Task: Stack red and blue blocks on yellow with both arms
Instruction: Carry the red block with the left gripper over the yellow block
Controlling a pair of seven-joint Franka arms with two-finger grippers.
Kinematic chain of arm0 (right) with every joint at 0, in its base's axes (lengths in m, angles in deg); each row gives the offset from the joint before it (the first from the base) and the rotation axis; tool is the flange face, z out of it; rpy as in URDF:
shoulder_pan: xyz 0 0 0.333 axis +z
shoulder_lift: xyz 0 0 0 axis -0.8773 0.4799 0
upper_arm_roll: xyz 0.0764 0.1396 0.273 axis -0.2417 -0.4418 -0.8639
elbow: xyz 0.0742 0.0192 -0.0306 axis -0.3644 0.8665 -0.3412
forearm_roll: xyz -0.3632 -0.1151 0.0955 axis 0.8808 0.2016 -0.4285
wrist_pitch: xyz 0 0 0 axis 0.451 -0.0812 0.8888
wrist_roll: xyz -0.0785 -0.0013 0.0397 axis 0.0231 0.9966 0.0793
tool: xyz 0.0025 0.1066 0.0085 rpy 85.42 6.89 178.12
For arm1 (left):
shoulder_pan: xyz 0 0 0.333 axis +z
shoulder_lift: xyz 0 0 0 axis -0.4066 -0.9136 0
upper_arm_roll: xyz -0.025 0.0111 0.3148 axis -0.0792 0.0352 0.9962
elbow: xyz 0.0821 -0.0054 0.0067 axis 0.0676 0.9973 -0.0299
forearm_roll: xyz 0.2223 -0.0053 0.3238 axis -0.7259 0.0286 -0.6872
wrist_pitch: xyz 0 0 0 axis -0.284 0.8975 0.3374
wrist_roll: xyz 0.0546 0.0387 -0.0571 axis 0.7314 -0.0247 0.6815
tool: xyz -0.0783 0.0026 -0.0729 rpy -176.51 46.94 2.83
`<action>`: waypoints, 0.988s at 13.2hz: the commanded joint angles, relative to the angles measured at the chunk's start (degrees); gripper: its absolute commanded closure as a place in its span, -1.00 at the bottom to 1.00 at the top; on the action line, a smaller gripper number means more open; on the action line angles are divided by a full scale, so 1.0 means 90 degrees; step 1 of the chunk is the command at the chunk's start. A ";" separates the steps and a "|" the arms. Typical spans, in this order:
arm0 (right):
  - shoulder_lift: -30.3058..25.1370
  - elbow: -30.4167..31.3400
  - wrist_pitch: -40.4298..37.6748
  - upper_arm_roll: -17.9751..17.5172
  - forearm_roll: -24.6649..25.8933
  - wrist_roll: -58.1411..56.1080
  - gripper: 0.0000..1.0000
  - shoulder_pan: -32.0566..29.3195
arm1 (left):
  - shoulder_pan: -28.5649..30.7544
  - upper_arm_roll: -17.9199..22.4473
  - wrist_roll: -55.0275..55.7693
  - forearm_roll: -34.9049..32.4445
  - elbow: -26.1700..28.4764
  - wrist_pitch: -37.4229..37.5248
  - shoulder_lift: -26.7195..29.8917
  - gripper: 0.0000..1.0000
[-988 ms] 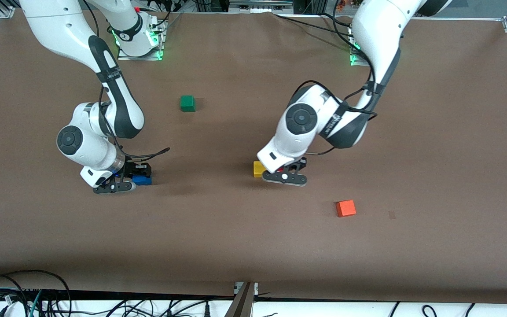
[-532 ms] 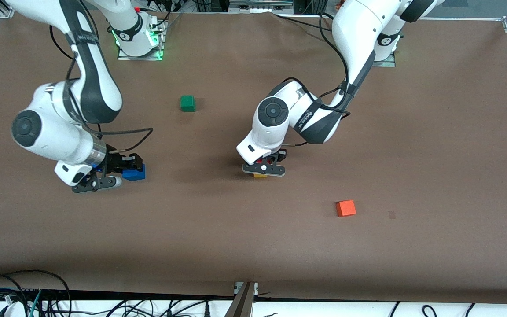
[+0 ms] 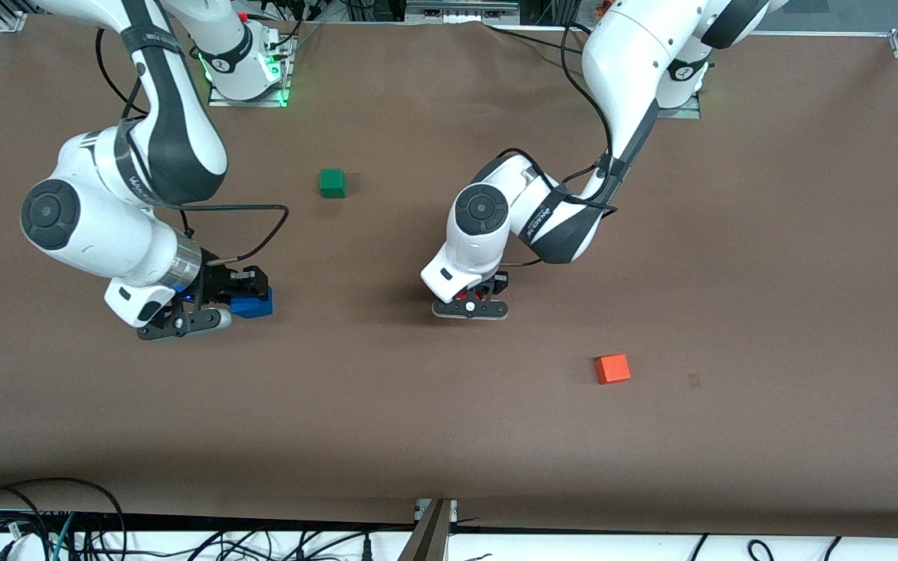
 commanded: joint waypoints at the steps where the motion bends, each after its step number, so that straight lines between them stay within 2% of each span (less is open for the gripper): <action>1: 0.0081 -0.0200 -0.0085 0.0013 0.0101 0.0207 0.58 0.0104 | -0.0168 0.0110 0.0259 -0.0082 -0.0302 0.0053 -0.0181 1.00; 7: 0.0081 -0.0200 -0.0075 0.0013 0.0101 0.0208 0.58 0.0104 | -0.0266 0.0208 0.0347 -0.0082 -0.0360 0.0063 -0.0231 1.00; 8: 0.0081 -0.0200 -0.0065 0.0013 0.0101 0.0208 0.58 0.0104 | -0.0266 0.0218 0.0347 -0.0082 -0.0370 0.0063 -0.0231 0.93; 9: 0.0081 -0.0200 -0.0065 0.0013 0.0091 0.0208 0.58 0.0104 | -0.0266 0.0218 0.0386 -0.0082 -0.0380 0.0063 -0.0231 0.11; 10: 0.0081 -0.0200 -0.0065 0.0013 0.0091 0.0208 0.58 0.0104 | -0.0266 0.0237 0.0415 -0.0082 -0.0399 0.0073 -0.0221 -0.99; 13: 0.0081 -0.0200 -0.0065 0.0013 0.0091 0.0208 0.58 0.0104 | -0.0237 0.0257 0.0435 -0.0043 -0.0779 0.0433 -0.0182 -1.00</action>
